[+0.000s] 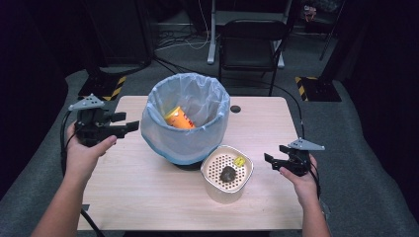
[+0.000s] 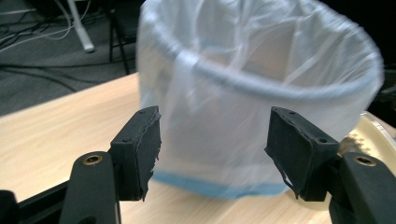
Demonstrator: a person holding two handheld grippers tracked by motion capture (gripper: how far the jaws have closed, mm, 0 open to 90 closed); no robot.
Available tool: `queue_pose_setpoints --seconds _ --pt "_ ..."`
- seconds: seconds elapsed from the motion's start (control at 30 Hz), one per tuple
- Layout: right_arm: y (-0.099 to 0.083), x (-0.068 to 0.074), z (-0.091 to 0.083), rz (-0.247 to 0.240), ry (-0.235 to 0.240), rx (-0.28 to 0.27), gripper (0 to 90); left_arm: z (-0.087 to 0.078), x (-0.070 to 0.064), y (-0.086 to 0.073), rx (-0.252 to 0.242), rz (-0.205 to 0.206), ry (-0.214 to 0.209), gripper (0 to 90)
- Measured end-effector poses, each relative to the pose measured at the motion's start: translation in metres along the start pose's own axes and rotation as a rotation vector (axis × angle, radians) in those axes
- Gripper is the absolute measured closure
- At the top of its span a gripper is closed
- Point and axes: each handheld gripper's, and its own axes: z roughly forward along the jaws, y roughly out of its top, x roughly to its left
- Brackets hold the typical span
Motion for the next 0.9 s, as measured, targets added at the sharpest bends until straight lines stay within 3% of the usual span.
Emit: queue_pose_setpoints --seconds 0.37,0.63,0.9 --pt "-0.009 -0.006 0.005 -0.005 -0.020 0.020 25.1 0.015 0.022 -0.064 0.029 -0.033 0.046 32.7" --pt "-0.015 -0.005 0.009 -0.020 -0.015 0.026 25.1 0.029 0.026 -0.109 0.055 -0.042 0.057 32.1" --pt "-0.019 -0.005 0.013 -0.049 -0.007 0.030 25.1 0.040 0.027 -0.142 0.086 -0.044 0.054 31.4"
